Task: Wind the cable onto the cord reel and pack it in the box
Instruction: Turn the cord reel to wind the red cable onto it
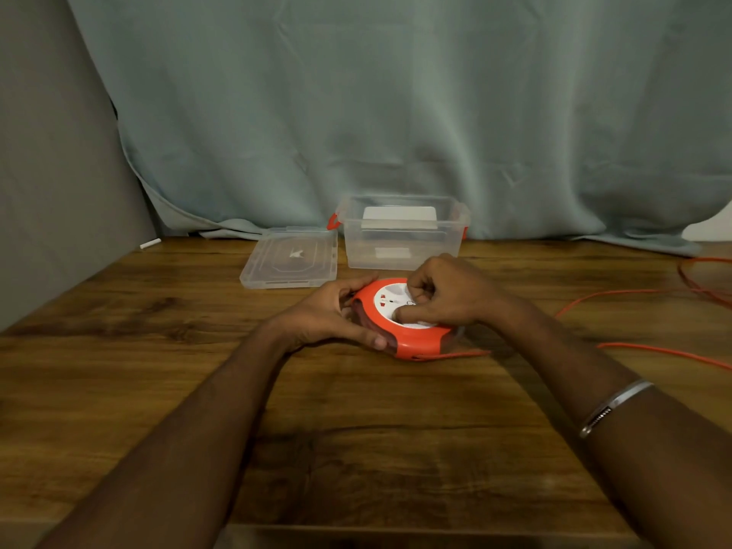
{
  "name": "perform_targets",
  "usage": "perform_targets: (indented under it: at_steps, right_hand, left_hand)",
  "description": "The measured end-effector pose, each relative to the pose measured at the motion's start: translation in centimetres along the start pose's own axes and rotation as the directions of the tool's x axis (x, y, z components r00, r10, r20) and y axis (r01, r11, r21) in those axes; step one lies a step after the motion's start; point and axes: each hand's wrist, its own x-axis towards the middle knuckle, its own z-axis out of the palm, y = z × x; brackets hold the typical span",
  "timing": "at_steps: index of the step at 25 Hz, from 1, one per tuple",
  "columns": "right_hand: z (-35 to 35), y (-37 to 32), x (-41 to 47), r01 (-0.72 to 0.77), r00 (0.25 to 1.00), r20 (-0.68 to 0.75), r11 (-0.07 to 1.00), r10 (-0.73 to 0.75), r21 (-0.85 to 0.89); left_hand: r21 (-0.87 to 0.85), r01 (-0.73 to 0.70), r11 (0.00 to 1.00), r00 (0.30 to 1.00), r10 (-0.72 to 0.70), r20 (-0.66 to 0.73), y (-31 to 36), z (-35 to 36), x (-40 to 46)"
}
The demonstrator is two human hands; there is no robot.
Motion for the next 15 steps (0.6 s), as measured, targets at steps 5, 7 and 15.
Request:
perform_targets:
  at_steps: [5, 7, 15]
  right_hand:
    - [-0.1, -0.5, 0.0, 0.067, 0.998, -0.017, 0.997, -0.066, 0.037]
    - [-0.8, 0.2, -0.1, 0.083, 0.995, 0.036, 0.976, -0.092, 0.202]
    - [-1.8, 2.6, 0.0, 0.0, 0.961, 0.25, 0.9, -0.121, 0.436]
  left_hand:
    - [-0.017, -0.015, 1.0, 1.0, 0.015, 0.007, 0.1, 0.1, -0.2]
    - [-0.036, -0.019, 0.999, 1.0, 0.02, 0.009, 0.1, 0.1, -0.2]
    - [0.008, 0.001, 1.0, 1.0, -0.002, 0.014, 0.3, 0.0, -0.2]
